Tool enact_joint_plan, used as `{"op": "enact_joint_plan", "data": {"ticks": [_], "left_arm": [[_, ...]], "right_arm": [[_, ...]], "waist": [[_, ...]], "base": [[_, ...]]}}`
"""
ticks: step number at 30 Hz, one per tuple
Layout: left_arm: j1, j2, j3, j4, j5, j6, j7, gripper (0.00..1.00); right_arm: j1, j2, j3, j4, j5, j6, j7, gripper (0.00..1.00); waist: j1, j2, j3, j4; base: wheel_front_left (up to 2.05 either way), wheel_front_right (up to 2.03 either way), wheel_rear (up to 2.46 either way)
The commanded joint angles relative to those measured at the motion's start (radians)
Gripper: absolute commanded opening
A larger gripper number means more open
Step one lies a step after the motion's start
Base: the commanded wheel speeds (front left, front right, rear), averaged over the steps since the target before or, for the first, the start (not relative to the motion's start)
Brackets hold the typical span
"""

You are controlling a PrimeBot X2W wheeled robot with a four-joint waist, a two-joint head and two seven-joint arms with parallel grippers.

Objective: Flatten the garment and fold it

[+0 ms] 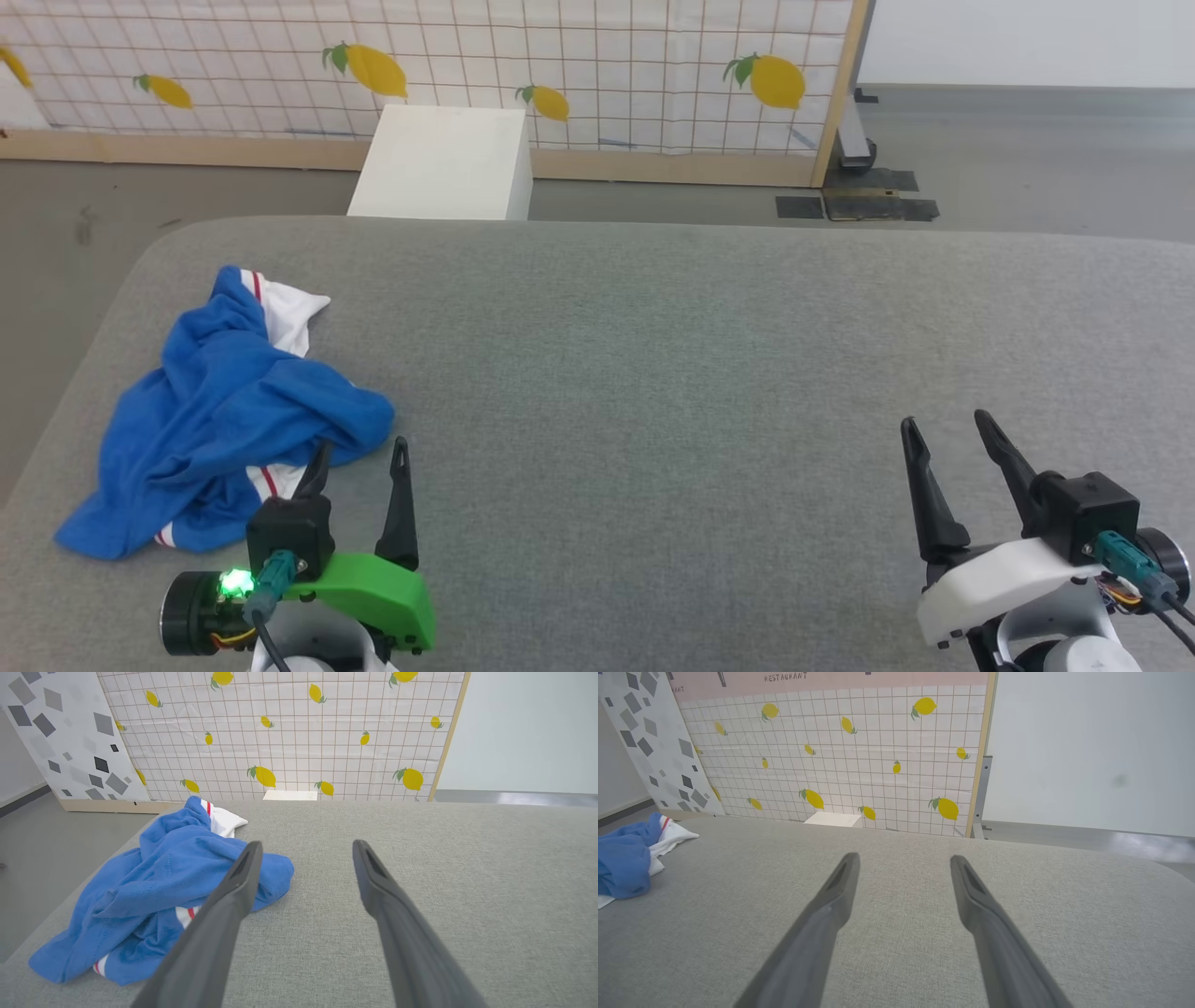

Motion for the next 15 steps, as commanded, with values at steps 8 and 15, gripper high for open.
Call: {"op": "enact_joint_plan", "data": {"ticks": [8, 15], "left_arm": [[0.004, 0.004, -0.002, 0.006, -0.025, 0.017, -0.026, 1.0], [0.011, 0.005, -0.002, 0.009, -0.035, 0.024, -0.041, 1.0]], "right_arm": [[0.022, 0.001, -0.002, 0.015, 0.024, -0.001, -0.026, 1.0], [0.025, 0.001, -0.005, 0.028, 0.037, -0.001, -0.04, 1.0]], "waist": [[-0.0001, 0.0, 0.002, 0.045], [-0.0001, 0.0, 0.0, 0.074]], "base": [[0.0, 0.0, 0.0], [0.0, 0.0, 0.0]]}}
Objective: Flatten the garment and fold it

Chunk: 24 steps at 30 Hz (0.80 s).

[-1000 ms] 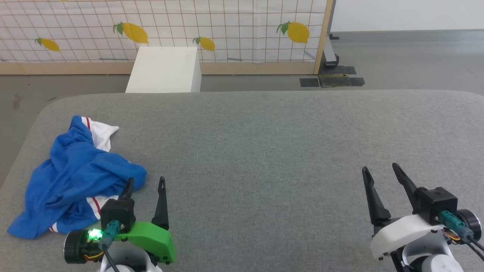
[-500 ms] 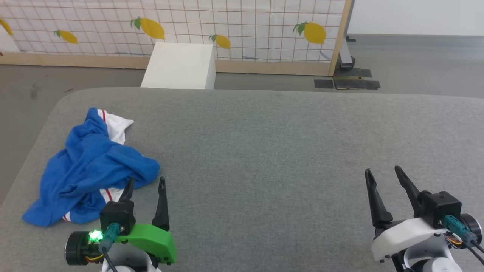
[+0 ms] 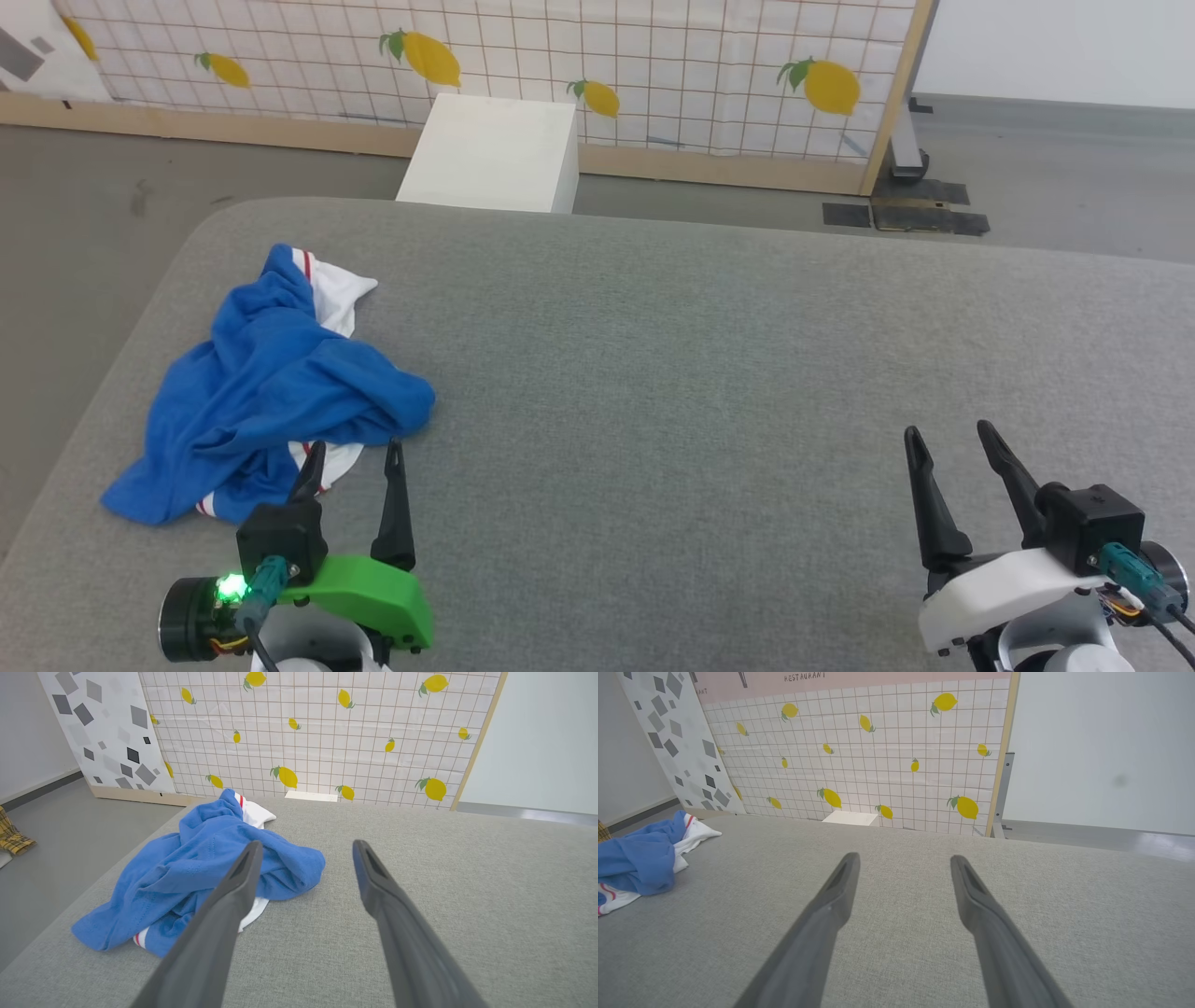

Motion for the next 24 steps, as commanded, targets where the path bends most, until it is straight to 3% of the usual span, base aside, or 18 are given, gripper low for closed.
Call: {"op": "enact_joint_plan", "data": {"ticks": [1, 24], "left_arm": [[0.01, 0.004, 0.0, 0.002, -0.005, 0.007, -0.013, 1.0], [0.019, 0.005, -0.016, 0.022, -0.035, 0.028, -0.06, 1.0]], "right_arm": [[0.014, 0.001, -0.002, 0.006, 0.014, -0.001, -0.012, 1.0], [0.027, 0.001, -0.014, 0.043, 0.055, -0.001, -0.059, 1.0]], "waist": [[-0.0001, 0.0, -0.001, 0.01], [-0.0001, 0.0, 0.002, 0.09]], "base": [[0.0, 0.0, 0.0], [0.0, 0.0, 0.0]]}}
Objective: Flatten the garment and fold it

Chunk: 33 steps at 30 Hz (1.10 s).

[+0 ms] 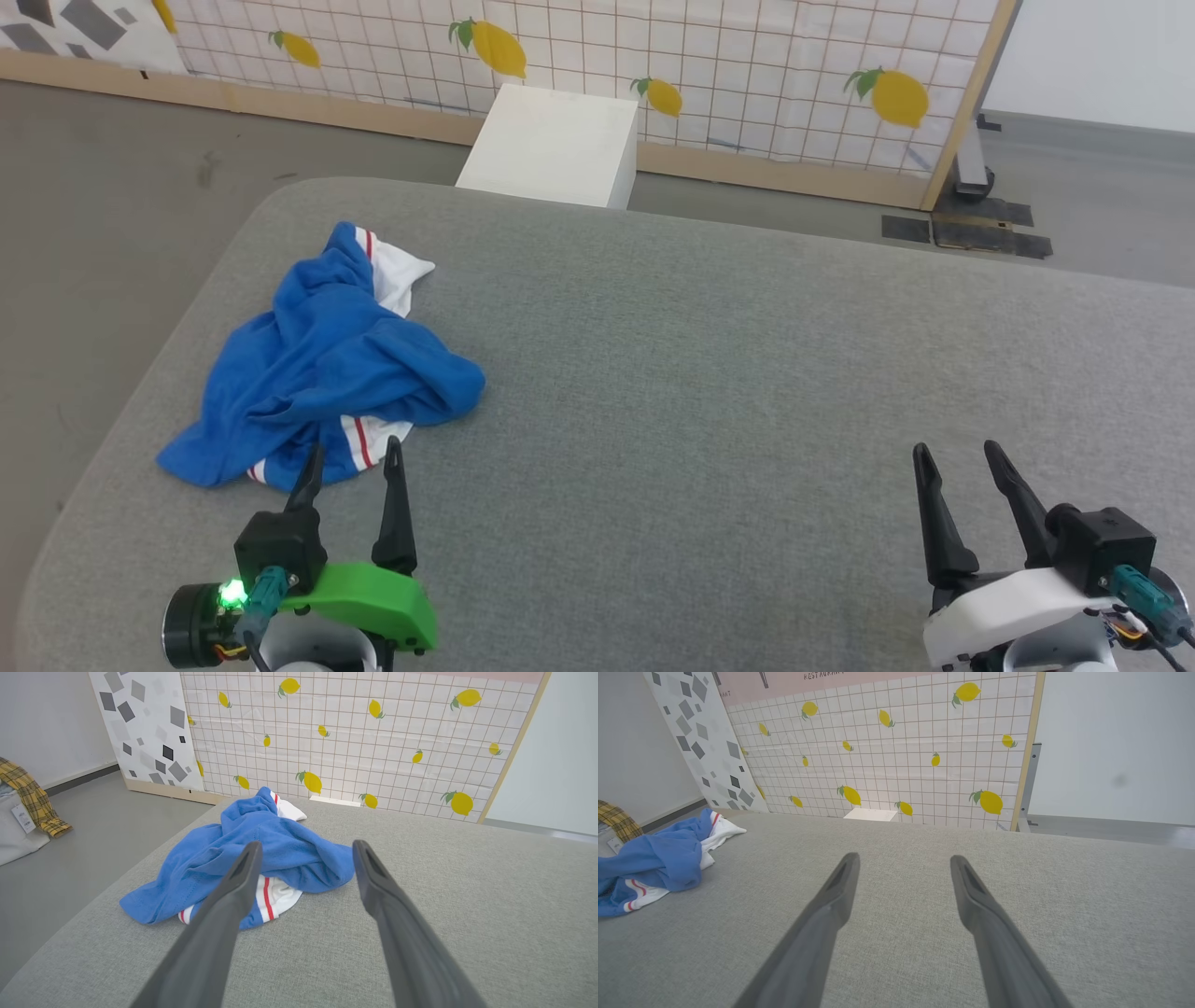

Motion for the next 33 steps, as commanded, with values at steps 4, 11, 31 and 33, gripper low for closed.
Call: {"op": "enact_joint_plan", "data": {"ticks": [4, 11, 31, 33], "left_arm": [[0.02, 0.004, -0.005, 0.007, -0.014, 0.011, -0.017, 1.0], [0.022, 0.005, -0.007, 0.012, -0.023, 0.019, -0.031, 1.0], [0.029, 0.007, -0.014, 0.033, -0.05, 0.038, -0.076, 1.0], [0.03, 0.007, -0.015, 0.035, -0.051, 0.04, -0.081, 1.0]], "right_arm": [[0.013, 0.001, -0.005, 0.009, 0.018, -0.001, -0.018, 1.0], [0.017, 0.001, -0.007, 0.019, 0.028, -0.001, -0.033, 1.0], [0.032, 0.001, -0.012, 0.056, 0.068, -0.001, -0.077, 1.0], [0.033, 0.001, -0.013, 0.06, 0.072, -0.001, -0.081, 1.0]], "waist": [[-0.0001, 0.0, -0.001, 0.019], [-0.0001, 0.0, 0.001, 0.045], [-0.0001, 0.0, -0.002, 0.124], [-0.0001, 0.0, -0.003, 0.132]], "base": [[0.0, 0.0, 0.0], [0.0, 0.0, 0.0], [0.0, 0.0, 0.0], [0.0, 0.0, 0.0]]}}
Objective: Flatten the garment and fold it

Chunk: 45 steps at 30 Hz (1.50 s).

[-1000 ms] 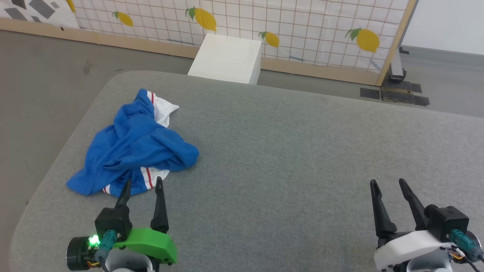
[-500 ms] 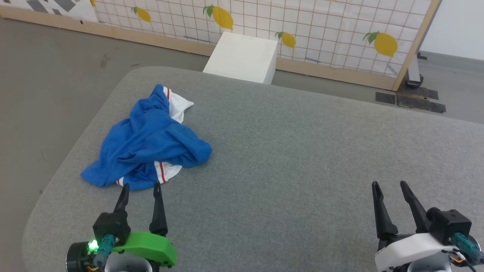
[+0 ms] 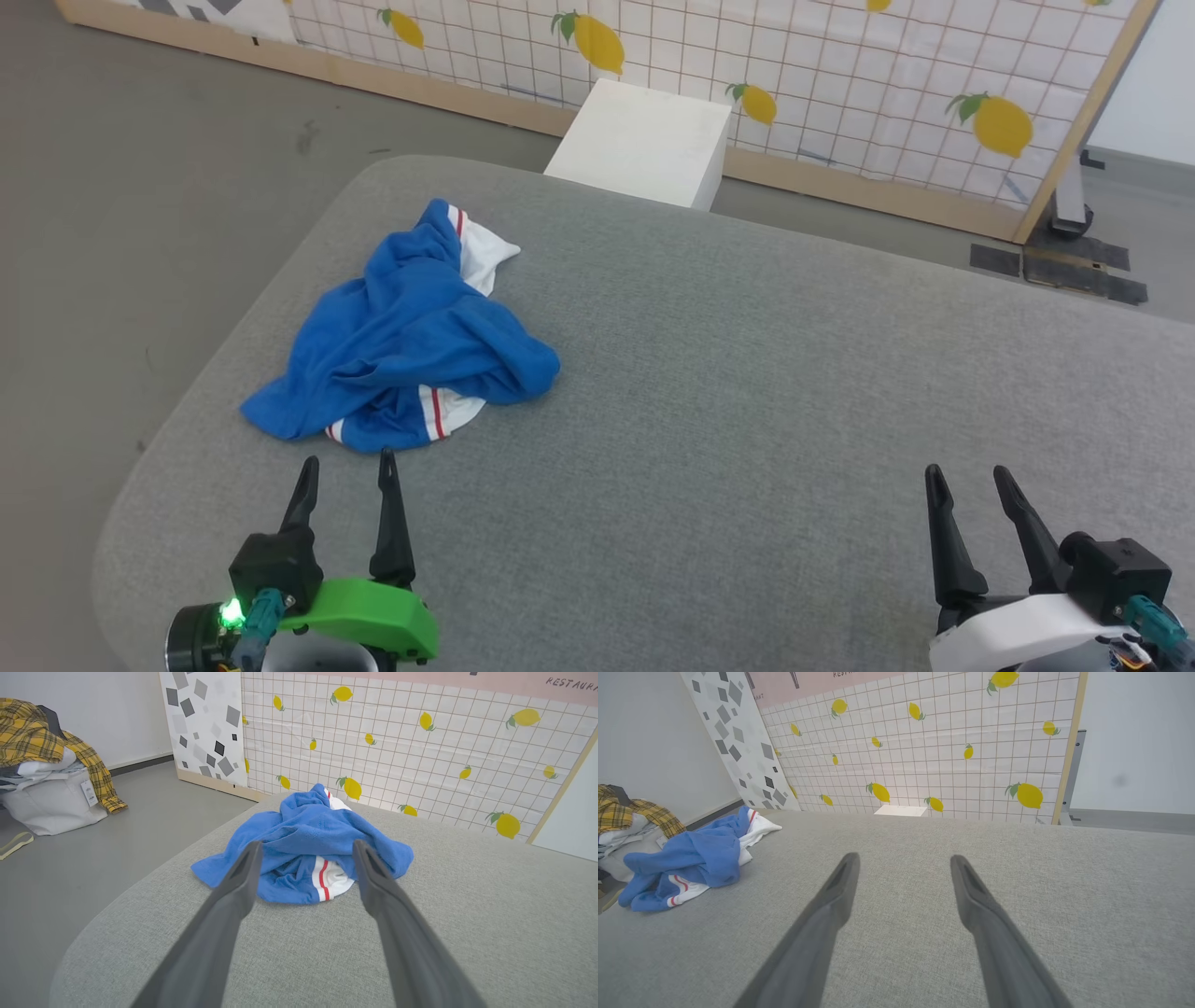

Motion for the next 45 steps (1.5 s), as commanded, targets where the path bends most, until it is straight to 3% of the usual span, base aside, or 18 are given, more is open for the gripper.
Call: {"op": "enact_joint_plan", "data": {"ticks": [1, 11, 22, 29, 34, 37, 45], "left_arm": [[0.017, 0.005, -0.002, 0.008, -0.007, 0.01, -0.016, 1.0], [0.026, 0.007, -0.009, 0.021, -0.02, 0.02, -0.04, 1.0], [0.02, 0.008, -0.01, 0.028, -0.027, 0.011, -0.038, 1.0], [-0.173, 0.034, 0.007, 0.097, -0.079, -0.036, 0.02, 1.0], [-0.385, 0.062, 0.031, 0.241, -0.139, -0.076, 0.118, 1.0], [-0.524, 0.089, 0.046, 0.375, -0.176, -0.091, 0.241, 1.0], [-0.759, 0.127, 0.072, 0.66, -0.256, -0.057, 0.61, 1.0]], "right_arm": [[0.011, 0.001, -0.004, 0.01, 0.016, -0.001, -0.017, 1.0], [0.023, 0.001, -0.002, 0.031, 0.036, -0.002, -0.04, 1.0], [0.024, 0.001, 0.001, 0.029, 0.033, -0.002, -0.04, 1.0], [0.005, 0.001, 0.004, 0.019, 0.011, -0.002, -0.034, 1.0], [-0.018, 0.001, 0.004, -0.019, -0.022, -0.002, -0.003, 1.0], [-0.034, 0.001, 0.003, -0.057, -0.048, -0.002, 0.026, 1.0], [-0.052, 0.001, -0.023, -0.156, -0.102, -0.002, 0.088, 1.0]], "waist": [[-0.0001, 0.0, -0.001, 0.017], [-0.0001, 0.0, -0.003, 0.062], [-0.0001, 0.0, 0.006, 0.061], [-0.0001, 0.0, 0.044, 0.048], [-0.0001, 0.0, 0.106, 0.007], [-0.0001, 0.0, 0.16, -0.031], [-0.0001, 0.0, 0.286, -0.124]], "base": [[0.0, 0.0, 0.0], [0.0, 0.0, 0.0], [0.0, 0.0, 0.0], [0.0, 0.0, 0.0], [0.0, 0.0, 0.0], [0.0, 0.0, 0.0], [0.0, 0.0, 0.0]]}}
